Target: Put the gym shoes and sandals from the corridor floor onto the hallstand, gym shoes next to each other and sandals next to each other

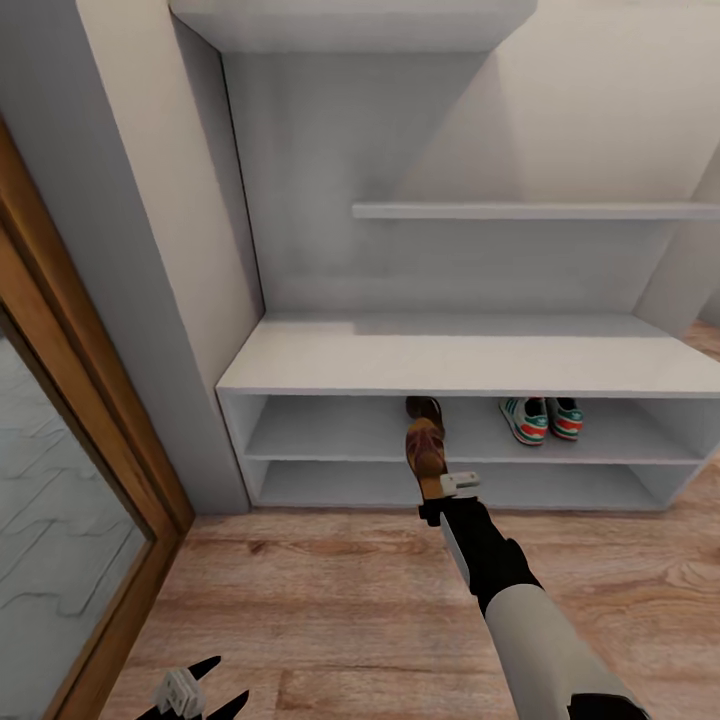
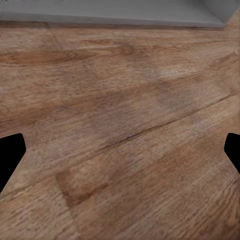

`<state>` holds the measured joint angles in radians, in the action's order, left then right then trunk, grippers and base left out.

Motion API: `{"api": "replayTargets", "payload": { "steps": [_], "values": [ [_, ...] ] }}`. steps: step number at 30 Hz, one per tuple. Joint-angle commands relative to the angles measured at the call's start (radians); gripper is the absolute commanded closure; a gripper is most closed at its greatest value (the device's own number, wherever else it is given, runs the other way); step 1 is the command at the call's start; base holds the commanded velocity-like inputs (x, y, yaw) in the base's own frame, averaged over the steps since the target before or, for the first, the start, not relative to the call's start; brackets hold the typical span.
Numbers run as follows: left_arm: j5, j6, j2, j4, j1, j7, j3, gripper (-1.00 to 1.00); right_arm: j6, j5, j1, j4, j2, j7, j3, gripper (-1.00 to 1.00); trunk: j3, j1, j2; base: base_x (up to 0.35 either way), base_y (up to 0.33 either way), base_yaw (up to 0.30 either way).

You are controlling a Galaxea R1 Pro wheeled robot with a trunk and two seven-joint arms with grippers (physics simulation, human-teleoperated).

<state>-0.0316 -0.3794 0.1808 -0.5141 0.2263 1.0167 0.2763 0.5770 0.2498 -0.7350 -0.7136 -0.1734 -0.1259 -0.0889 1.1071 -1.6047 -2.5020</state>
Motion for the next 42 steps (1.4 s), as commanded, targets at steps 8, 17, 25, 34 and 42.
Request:
{"api": "replayTargets", "payload": {
  "steps": [8, 17, 25, 34, 42],
  "values": [
    [-0.003, -0.004, -0.001, -0.001, 0.001, 0.006, 0.005, -1.0, 0.004, 0.003, 0.0, -0.001, -0.001, -0.001, -0.002, 1.0, 0.003, 0.0, 0.0, 0.021, -0.017, 0.007],
    [-0.004, -0.001, -0.001, 0.0, 0.001, 0.006, 0.003, -1.0, 0.003, 0.002, 0.0, -0.001, -0.001, -0.001, 0.0, 1.0, 0.006, 0.0, 0.0, 0.001, -0.001, 0.07],
    [-0.005, 0.0, -0.002, 0.001, 0.001, 0.005, 0.003, -1.0, 0.003, 0.001, 0.0, -0.001, -0.001, 0.0, 0.0, 1.0, 0.024, -0.002, -0.001, 0.0, 0.0, 0.056],
    [-0.005, 0.0, -0.003, 0.003, 0.001, 0.005, 0.004, -1.0, 0.003, 0.002, 0.0, -0.001, -0.001, 0.0, 0.0, 1.0, 0.033, -0.002, -0.002, 0.0, 0.0, 0.051],
    [-0.005, 0.0, -0.003, 0.005, 0.001, 0.005, 0.004, -1.0, 0.003, 0.002, 0.0, -0.001, -0.001, -0.001, 0.0, 1.0, 0.057, -0.004, -0.003, 0.0, 0.0, 0.121]
  ]
}}
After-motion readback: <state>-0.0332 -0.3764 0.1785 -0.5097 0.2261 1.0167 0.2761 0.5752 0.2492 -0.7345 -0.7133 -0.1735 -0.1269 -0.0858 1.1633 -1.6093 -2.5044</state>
